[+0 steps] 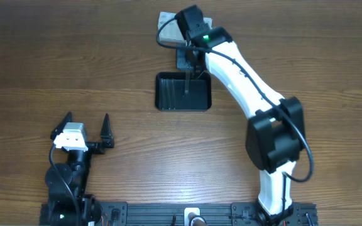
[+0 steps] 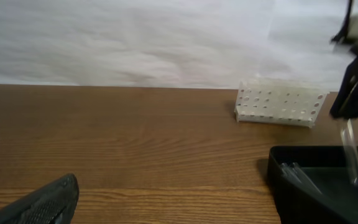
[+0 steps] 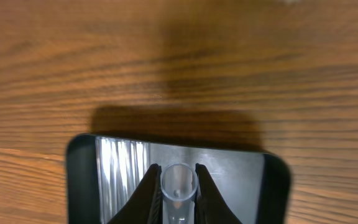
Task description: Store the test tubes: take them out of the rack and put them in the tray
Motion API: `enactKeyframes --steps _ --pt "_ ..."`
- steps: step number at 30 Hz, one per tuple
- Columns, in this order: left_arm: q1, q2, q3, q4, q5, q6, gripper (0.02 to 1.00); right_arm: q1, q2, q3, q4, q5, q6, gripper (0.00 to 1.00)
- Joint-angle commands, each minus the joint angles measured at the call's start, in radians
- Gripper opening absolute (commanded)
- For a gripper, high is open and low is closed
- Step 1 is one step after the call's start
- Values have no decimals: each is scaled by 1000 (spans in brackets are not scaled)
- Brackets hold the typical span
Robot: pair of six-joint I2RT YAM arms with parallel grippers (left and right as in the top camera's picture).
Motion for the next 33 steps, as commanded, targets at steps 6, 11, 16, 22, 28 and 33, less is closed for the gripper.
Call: enactKeyframes --steps 6,11,16,22,28,33 --pt "5 -8 -5 -2 17 14 1000 43 76 -1 11 -22 22 62" --pt "5 -8 -5 -2 17 14 1000 51 110 -1 12 -7 23 69" --pt "5 -8 -5 -2 17 14 1000 52 136 -1 12 4 23 80" --pt "5 -8 -5 -2 17 14 1000 52 138 -1 11 4 22 150" --pt "5 -8 -5 -2 17 14 1000 55 137 -1 -6 4 21 275" --pt "5 -8 -5 -2 17 14 1000 64 70 -1 -53 4 -20 358"
